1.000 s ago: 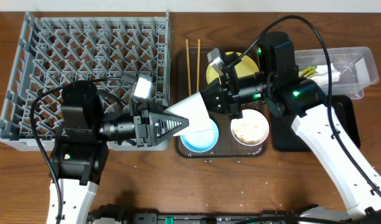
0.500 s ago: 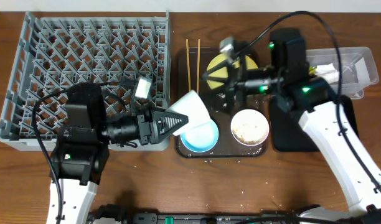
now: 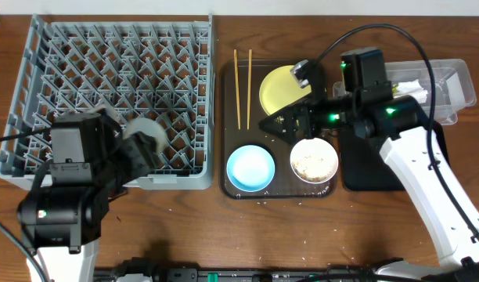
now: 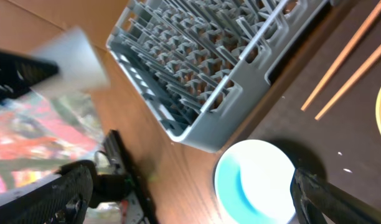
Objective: Sort waste into correct bins and load items into the dishwasher
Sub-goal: 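Lower the white cup upside down into the gray dish rack, release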
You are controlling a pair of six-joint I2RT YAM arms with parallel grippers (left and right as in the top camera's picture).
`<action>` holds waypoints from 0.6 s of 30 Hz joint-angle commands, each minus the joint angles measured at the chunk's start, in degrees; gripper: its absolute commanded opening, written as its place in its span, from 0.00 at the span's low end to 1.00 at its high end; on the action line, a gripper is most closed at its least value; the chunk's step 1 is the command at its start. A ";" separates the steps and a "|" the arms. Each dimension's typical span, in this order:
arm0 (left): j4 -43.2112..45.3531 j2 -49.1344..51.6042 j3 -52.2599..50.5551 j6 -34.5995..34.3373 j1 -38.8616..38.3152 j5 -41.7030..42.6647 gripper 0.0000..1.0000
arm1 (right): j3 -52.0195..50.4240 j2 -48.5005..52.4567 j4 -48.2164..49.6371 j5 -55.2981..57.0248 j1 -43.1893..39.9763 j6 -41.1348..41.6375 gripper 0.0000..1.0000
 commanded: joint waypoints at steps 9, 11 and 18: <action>-0.96 14.84 1.01 0.72 4.39 -19.37 0.51 | 0.11 -0.33 -0.39 7.17 6.10 -1.70 0.99; 0.44 17.73 1.01 0.74 6.12 -16.94 0.51 | 0.11 -0.33 -0.39 7.43 6.40 -1.84 0.99; 1.44 26.10 1.01 0.74 12.66 -11.67 0.50 | 0.11 -0.33 -1.70 8.50 6.49 -1.86 0.99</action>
